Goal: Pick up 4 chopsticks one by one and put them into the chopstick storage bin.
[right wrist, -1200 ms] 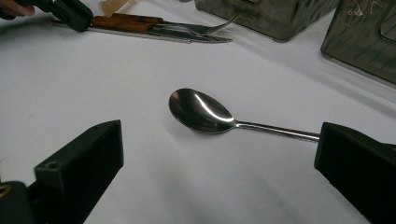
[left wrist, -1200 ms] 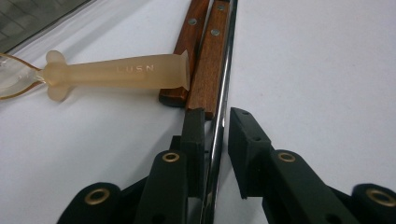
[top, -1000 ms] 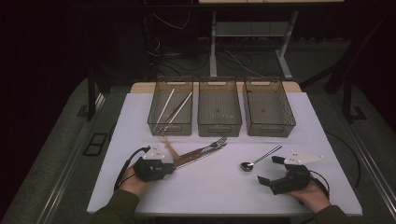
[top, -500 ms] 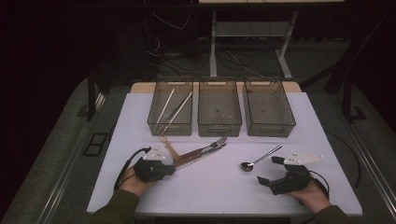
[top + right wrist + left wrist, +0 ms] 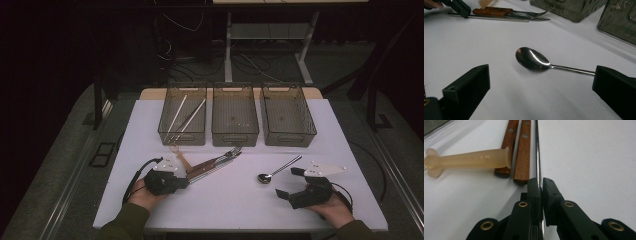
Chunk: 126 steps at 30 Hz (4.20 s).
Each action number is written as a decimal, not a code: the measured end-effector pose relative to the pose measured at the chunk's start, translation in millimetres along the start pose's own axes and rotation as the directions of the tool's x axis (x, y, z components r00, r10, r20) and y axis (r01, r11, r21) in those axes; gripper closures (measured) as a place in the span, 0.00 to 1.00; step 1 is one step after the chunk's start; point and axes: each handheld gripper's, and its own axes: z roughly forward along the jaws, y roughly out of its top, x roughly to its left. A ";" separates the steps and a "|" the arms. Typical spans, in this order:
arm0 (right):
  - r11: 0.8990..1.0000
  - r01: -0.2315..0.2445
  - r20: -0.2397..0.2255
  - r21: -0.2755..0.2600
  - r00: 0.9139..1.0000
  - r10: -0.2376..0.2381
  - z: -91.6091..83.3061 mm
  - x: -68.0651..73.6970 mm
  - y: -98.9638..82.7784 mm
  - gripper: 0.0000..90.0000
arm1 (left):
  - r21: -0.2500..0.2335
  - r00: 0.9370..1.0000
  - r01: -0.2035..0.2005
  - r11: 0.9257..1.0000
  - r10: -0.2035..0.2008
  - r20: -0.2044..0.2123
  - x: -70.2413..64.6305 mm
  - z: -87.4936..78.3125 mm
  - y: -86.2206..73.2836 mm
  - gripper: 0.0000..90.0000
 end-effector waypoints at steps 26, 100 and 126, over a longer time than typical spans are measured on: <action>1.000 -0.001 -0.002 0.002 1.000 0.001 0.6 -0.1 0.1 0.02 | -0.125 0.999 0.044 0.991 -0.042 0.022 -6.1 -16.2 11.7 0.94; 1.000 -0.018 -0.003 -0.002 1.000 0.018 3.5 -1.3 0.3 0.02 | -0.313 0.920 0.170 0.935 -0.264 -0.290 97.9 -52.2 115.7 0.94; 1.000 -0.019 -0.010 -0.006 1.000 0.019 2.7 -1.3 0.4 0.02 | -0.184 0.816 0.339 0.923 -0.386 -0.430 148.2 -10.6 109.1 0.94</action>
